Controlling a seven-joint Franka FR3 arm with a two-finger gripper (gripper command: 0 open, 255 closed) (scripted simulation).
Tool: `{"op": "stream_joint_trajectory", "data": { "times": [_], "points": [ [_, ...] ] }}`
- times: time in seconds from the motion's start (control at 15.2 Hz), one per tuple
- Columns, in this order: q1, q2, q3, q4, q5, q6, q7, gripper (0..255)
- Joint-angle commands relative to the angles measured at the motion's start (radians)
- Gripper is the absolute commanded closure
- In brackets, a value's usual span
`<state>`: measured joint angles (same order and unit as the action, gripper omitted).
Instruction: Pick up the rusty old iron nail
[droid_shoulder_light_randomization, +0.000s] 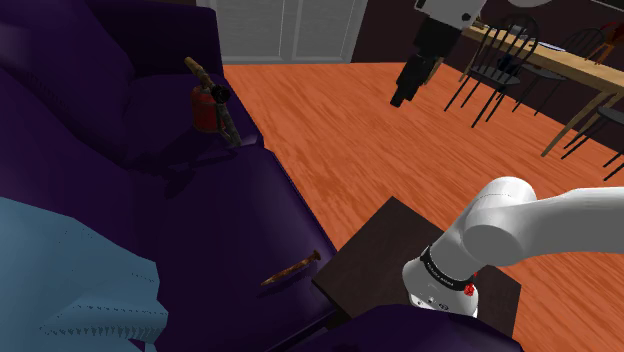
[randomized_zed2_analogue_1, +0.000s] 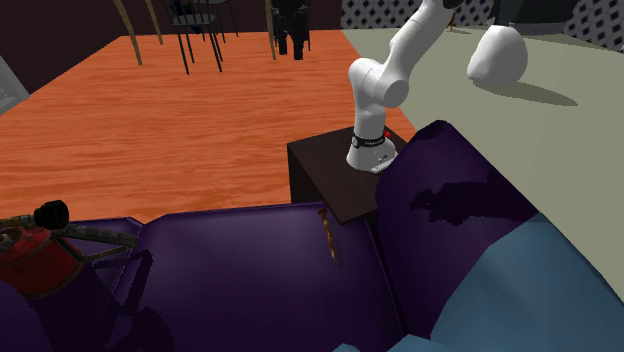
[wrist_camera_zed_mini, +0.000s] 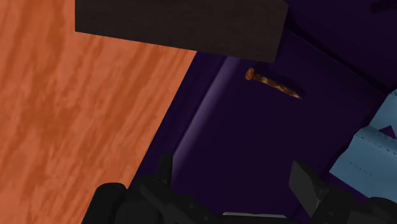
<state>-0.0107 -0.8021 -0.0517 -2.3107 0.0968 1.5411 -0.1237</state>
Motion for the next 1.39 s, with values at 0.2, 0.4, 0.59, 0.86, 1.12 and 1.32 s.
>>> {"op": "stream_joint_trajectory", "data": {
  "times": [0.2, 0.4, 0.59, 0.86, 1.12, 1.32],
  "points": [
    [0.039, 0.02, 0.013, -0.074, 0.011, 0.087, -0.058, 0],
    [0.079, 0.049, 0.027, -0.14, 0.024, 0.176, -0.116, 0],
    [0.121, 0.087, 0.042, -0.199, 0.038, 0.267, -0.175, 0],
    [0.178, 0.152, 0.063, -0.266, 0.058, 0.391, -0.253, 0],
    [0.237, 0.234, 0.086, -0.319, 0.081, 0.519, -0.333, 0],
    [0.282, 0.308, 0.104, -0.35, 0.099, 0.618, -0.393, 0]
  ]
}}
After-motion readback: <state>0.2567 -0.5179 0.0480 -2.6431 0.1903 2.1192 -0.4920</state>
